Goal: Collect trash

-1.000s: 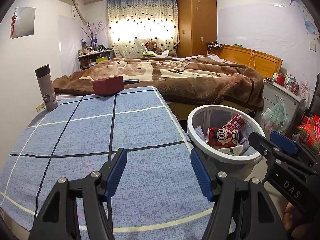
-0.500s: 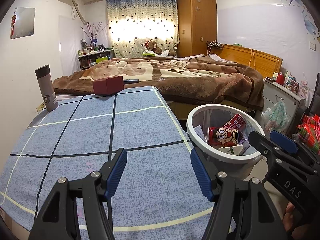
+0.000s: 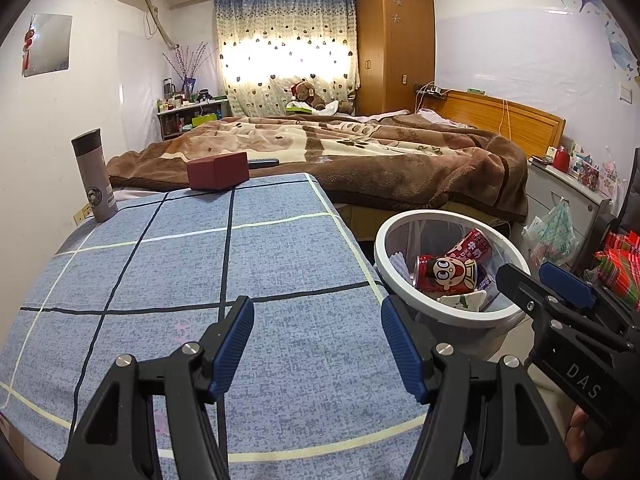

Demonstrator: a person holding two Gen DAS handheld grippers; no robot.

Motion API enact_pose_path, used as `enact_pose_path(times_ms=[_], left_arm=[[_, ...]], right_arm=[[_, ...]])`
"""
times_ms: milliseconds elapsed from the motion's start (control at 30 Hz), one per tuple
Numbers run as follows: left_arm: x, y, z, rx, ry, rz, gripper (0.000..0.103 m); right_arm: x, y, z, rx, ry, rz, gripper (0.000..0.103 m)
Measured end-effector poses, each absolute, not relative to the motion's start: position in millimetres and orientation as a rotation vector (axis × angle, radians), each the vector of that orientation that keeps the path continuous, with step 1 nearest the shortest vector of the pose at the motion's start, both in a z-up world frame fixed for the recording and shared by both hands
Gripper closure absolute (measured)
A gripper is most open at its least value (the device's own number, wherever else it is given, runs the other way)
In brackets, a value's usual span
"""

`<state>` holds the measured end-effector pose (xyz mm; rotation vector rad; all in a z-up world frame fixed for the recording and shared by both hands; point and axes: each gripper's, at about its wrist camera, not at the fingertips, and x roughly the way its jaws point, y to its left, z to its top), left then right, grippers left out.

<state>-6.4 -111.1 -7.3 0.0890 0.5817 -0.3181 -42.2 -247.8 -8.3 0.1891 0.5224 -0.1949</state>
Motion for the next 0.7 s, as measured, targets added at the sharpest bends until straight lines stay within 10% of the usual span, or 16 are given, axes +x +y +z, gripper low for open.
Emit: enact_pose_path(times_ms=[700], left_arm=[[-7.4, -107.6, -4.0, 0.081, 0.579, -0.306, 0.035]], right_arm=[[-41.0, -245.0, -8.2, 0.186, 0.524, -0.190, 0.041]])
